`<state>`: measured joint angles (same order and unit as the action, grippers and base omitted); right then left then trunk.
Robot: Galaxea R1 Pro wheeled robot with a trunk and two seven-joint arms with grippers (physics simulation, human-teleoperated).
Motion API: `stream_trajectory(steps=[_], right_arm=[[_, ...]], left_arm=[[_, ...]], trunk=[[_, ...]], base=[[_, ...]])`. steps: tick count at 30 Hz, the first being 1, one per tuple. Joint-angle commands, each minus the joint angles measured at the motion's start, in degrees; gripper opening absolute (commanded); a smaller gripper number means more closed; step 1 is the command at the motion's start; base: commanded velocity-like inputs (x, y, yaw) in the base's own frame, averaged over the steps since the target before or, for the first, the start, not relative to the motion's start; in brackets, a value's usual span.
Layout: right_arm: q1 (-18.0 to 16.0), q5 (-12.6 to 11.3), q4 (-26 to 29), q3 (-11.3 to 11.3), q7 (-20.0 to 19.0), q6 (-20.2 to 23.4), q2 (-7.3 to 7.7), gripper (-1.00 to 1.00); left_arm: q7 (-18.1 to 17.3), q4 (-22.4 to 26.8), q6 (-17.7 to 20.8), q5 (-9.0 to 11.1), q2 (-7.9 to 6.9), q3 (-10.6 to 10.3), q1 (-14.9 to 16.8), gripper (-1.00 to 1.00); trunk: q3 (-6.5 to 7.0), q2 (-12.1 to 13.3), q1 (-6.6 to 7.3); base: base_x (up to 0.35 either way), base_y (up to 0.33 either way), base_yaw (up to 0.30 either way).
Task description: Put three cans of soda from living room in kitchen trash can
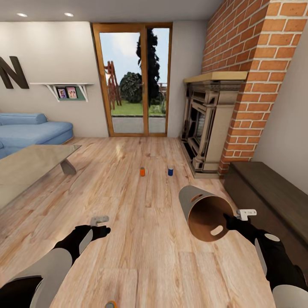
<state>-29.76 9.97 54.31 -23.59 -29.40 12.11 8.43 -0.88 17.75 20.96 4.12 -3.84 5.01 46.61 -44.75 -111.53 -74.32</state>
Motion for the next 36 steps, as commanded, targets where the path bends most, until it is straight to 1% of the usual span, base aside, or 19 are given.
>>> stream_trajectory(steps=[1, 12, 14, 15, 18, 19, 29, 32, 36], right_arm=[[-0.03, -0.77, 0.11, -0.02, -0.20, 0.09, -0.01, -1.00], [-0.04, -0.82, 0.09, 0.02, -0.21, 0.11, 0.00, -1.00], [-0.04, -0.82, 0.11, 0.03, -0.21, 0.11, -0.01, -1.00], [-0.04, -0.82, 0.12, 0.03, -0.21, 0.09, -0.02, -1.00], [-0.04, -0.86, 0.14, 0.03, -0.22, 0.08, -0.03, -1.00], [-0.04, -0.88, 0.12, 0.03, -0.22, 0.09, -0.05, -1.00], [-0.04, -0.89, 0.11, 0.03, -0.22, 0.06, -0.08, -1.00], [-0.04, -0.88, 0.10, 0.05, -0.22, 0.06, -0.08, -1.00], [-0.04, -0.86, 0.11, 0.09, -0.22, 0.06, -0.08, -1.00]], left_arm=[[-0.07, 0.00, 0.04, 0.00, -0.01, 0.00, -0.01, 1.00], [-0.47, -0.38, 1.02, 0.01, 0.00, 0.13, -0.02, 1.00], [-0.48, -1.43, 2.16, 0.01, -0.02, 0.20, -0.02, 1.00], [-0.45, -2.49, 3.67, 0.01, -0.02, 0.22, -0.02, 1.00], [-0.34, -4.05, 6.34, 0.01, -0.03, 0.32, -0.02, 1.00], [-0.23, -4.71, 7.99, 0.01, -0.01, 0.39, -0.02, 1.00], [0.21, -5.69, 15.98, 0.20, 0.18, 0.53, 0.14, 1.00], [0.31, -5.56, 16.83, 0.36, 0.49, 0.53, 0.21, 1.00], [0.29, -5.46, 16.98, 0.47, 0.87, 0.53, 0.23, 1.00]], trunk=[[-0.17, -0.42, -0.22], [-2.15, -4.83, -2.64], [-2.51, -5.63, -3.08], [-2.69, -6.04, -3.30], [-3.23, -7.24, -3.96], [-3.41, -7.64, -4.18], [-5.20, -11.65, -6.37], [-5.74, -12.85, -7.03], [-6.46, -14.46, -7.91]], base=[[0.000, 0.000, 0.000], [0.000, 0.000, 0.000], [0.000, 0.000, 0.000], [0.000, 0.000, 0.000], [0.000, 0.000, 0.000], [0.000, 0.000, 0.000], [0.000, 0.000, 0.000], [0.000, 0.000, 0.000], [0.000, 0.000, 0.000]])
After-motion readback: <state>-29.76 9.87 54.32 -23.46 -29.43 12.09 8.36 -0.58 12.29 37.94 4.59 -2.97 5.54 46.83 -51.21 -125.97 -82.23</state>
